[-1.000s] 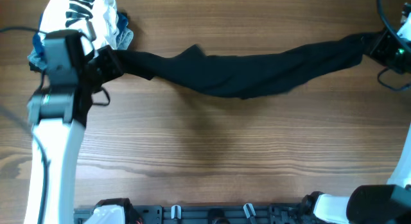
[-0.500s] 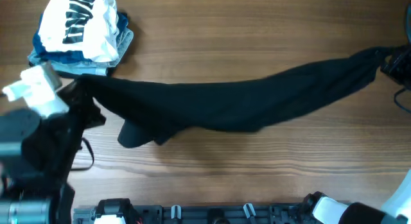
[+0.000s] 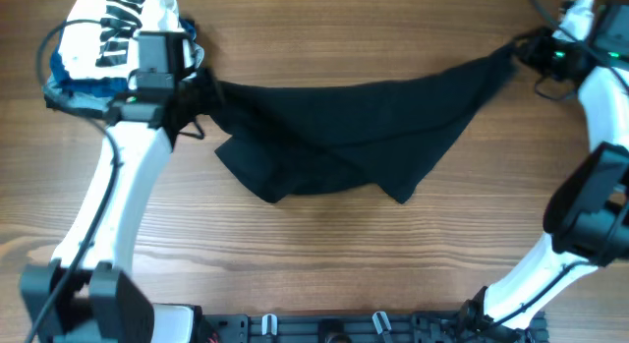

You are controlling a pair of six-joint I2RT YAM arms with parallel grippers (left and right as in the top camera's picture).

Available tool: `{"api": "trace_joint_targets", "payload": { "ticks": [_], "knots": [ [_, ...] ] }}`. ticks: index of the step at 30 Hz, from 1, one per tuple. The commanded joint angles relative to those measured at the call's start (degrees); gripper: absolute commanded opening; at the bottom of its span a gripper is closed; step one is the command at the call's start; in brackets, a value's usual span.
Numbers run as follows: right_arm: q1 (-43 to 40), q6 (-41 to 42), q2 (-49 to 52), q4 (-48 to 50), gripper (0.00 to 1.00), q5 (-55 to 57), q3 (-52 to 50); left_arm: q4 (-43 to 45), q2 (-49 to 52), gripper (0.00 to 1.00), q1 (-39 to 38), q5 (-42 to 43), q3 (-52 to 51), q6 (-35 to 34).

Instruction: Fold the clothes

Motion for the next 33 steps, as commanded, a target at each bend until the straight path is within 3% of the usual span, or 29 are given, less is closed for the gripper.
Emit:
{"api": "trace_joint_targets", "payload": {
  "ticks": [1,5,9,13,18,20,27,33],
  "knots": [
    [1.7,0.85,-2.03,-0.52,0.99,-0.17,1.88,2.51,3.69,0.04,-3.48,-0.76,0.48,0.72],
    [2.67,-1.4,-7.56,-12.72,1.0,-2.84,2.54,3.37,4.09,0.04,-4.74,-0.79,0.48,0.72],
    [5.6,-2.16,-10.14,-29.49,1.0,1.46,2.29,2.67,4.09,0.04,-4.68,-0.76,0.48,0.68],
    [9.14,0.02,-10.14,-35.36,1.0,1.03,-1.33,2.25,4.09,0.04,-4.68,-1.09,0.48,0.7],
    [13.9,0.81,-11.89,-34.12,0.97,2.54,-11.91,1.79,4.09,0.04,-2.73,-1.86,0.48,0.48],
    [15.34,0.81,-13.66,-32.09,0.89,2.54,-17.18,1.57,4.09,0.04,-1.7,-1.86,0.48,0.48],
    [22.91,2.71,-20.06,-24.13,0.79,7.76,-33.7,1.57,4.09,0.04,1.46,-1.86,0.48,0.5],
    [33.09,7.89,-20.48,-18.95,0.74,16.57,-37.94,1.11,4.09,0.04,2.08,-1.84,0.48,0.5]
  ]
}}
